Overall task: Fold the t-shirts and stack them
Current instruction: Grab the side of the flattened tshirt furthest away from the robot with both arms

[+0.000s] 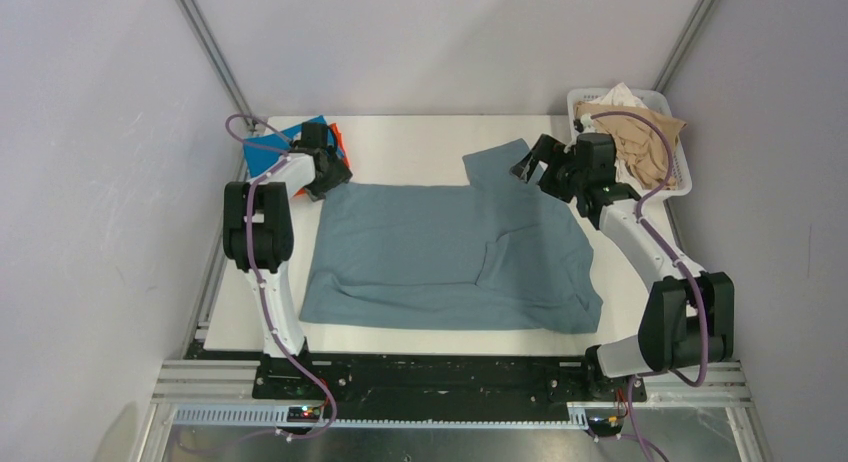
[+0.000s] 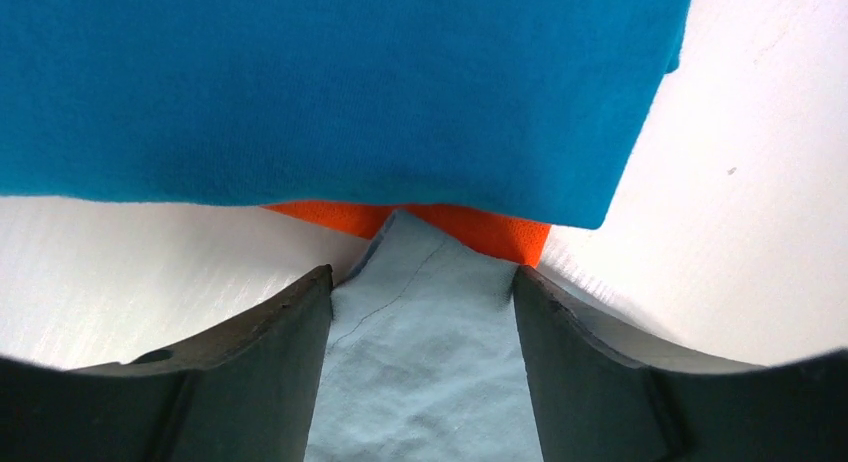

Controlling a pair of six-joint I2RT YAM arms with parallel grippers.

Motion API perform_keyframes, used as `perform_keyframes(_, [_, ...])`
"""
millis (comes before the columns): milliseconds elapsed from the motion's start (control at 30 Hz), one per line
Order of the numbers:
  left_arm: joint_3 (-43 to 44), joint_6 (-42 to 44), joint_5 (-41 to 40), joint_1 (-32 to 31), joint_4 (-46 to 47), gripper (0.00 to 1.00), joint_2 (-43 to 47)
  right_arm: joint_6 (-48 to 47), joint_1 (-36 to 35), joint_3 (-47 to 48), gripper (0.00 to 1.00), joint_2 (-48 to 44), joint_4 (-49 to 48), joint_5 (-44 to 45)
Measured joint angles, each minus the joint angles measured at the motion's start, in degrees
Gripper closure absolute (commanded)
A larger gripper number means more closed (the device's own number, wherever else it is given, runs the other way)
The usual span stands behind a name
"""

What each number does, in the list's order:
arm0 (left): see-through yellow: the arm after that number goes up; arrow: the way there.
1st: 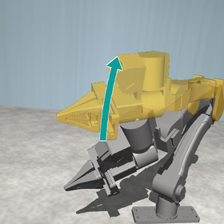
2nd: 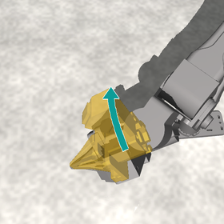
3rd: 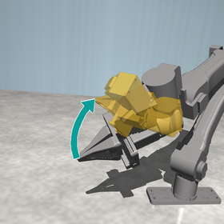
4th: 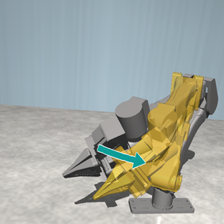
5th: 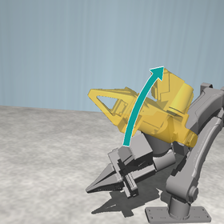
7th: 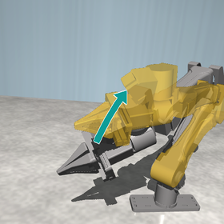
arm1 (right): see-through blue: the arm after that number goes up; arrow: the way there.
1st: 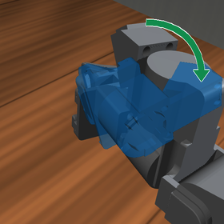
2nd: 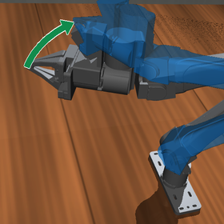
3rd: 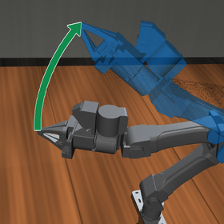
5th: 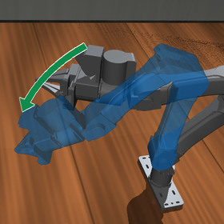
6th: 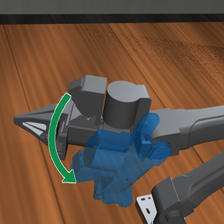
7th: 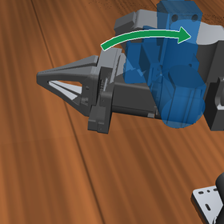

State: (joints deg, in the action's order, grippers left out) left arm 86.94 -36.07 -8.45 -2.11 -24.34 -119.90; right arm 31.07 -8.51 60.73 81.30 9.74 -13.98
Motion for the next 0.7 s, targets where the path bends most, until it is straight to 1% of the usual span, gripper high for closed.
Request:
perform_keyframes(100, [0.0, 0.0, 0.0, 0.0, 0.0, 0.38, 0.0, 0.0, 0.0, 0.0, 0.0, -1.3, 0.0, 0.2])
perform_keyframes(167, [0.0, 0.1, 0.0, 0.0, 0.1, 0.44, 0.0, 0.0, 0.0, 0.0, 0.0, -1.5, 0.0, 0.3])
perform_keyframes(200, [0.0, 0.1, 0.0, 0.0, 0.1, 0.49, 0.0, 0.0, 0.0, 0.0, 0.0, -1.5, 0.0, 0.4])
perform_keyframes(267, [0.0, 0.2, 0.0, -0.1, 0.2, 0.53, 0.0, 0.0, 0.0, -0.2, 0.0, -1.5, 0.0, 0.5])
perform_keyframes(367, [-0.5, 0.6, -0.2, -0.3, 1.1, 0.55, 0.1, 0.0, 0.0, -0.5, 0.0, -1.4, -0.1, 0.6])
perform_keyframes(433, [-1.3, 0.7, -0.4, -0.6, 1.6, 0.58, 0.3, 0.0, 0.0, -0.6, 0.0, -1.2, -0.1, 0.6])
perform_keyframes(500, [-1.7, 1.0, -0.5, -0.8, 1.9, 0.63, 0.3, 0.0, 0.0, -0.7, 0.0, -1.1, -0.1, 0.6])
perform_keyframes(533, [-1.8, 1.2, -0.5, -1.0, 2.0, 0.68, 0.3, 0.0, 0.0, -0.7, 0.0, -1.0, -0.1, 0.6])
perform_keyframes(567, [-1.8, 1.3, -0.5, -1.1, 2.0, 0.75, 0.3, 0.0, 0.0, -0.7, 0.0, -0.9, -0.2, 0.6])
perform_keyframes(600, [-1.8, 1.6, -0.6, -1.2, 2.1, 0.79, 0.3, -0.1, 0.0, -0.7, 0.0, -0.8, -0.3, 0.6])
perform_keyframes(633, [-1.8, 1.6, -0.6, -1.2, 2.2, 0.87, 0.4, -0.1, 0.0, -0.7, 0.0, -0.7, -0.4, 0.6])
perform_keyframes(700, [-1.8, 2.0, -0.6, -1.3, 2.4, 0.98, 0.4, -0.3, 0.0, -0.7, 0.0, -0.1, -1.4, 1.0])
